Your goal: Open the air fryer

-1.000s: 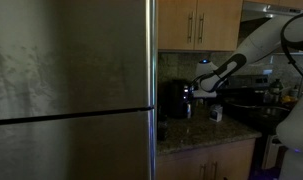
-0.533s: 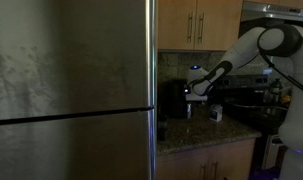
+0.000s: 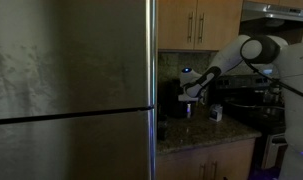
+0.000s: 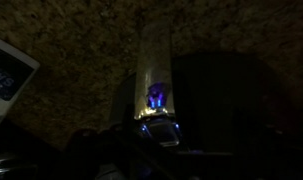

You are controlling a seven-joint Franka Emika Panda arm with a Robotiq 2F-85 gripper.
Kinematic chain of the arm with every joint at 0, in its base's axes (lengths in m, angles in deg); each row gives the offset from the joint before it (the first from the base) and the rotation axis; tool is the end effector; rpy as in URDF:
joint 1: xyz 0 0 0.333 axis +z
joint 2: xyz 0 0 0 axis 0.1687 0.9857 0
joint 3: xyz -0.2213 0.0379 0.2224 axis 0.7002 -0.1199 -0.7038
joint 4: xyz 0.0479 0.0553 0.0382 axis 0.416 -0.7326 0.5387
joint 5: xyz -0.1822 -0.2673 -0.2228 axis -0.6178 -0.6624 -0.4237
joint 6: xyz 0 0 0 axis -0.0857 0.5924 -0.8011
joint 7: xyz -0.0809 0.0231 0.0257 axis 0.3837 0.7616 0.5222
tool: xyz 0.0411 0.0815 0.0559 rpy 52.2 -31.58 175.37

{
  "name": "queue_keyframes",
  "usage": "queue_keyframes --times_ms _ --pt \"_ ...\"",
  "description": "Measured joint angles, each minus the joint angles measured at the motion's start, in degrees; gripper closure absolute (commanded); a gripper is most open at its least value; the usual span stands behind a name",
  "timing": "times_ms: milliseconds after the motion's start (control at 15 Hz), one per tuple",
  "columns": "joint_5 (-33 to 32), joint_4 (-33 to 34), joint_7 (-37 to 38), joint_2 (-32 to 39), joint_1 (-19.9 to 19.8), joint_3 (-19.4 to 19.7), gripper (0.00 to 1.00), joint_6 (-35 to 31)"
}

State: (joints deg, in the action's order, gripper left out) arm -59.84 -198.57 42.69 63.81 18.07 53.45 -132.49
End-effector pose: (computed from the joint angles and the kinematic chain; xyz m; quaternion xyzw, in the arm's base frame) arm 0.6369 0.0600 0.3442 0.9367 -0.2450 0.2325 0.0924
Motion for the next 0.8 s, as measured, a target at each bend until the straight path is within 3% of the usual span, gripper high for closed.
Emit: queue_keyframes --times_ms 200,467,667,800 --pt "-1.81 0.01 0.87 0.53 1.67 1.50 0.43 0.13" --pt "-4.62 -0.87 1.71 0.77 2.28 2.71 0.74 0.36" --pt "-4.96 -1.47 1.85 0.51 2.33 2.82 0.76 -0.03" --pt "-4.86 -2.06 2.71 -0.02 2.22 2.98 0.91 0.15"
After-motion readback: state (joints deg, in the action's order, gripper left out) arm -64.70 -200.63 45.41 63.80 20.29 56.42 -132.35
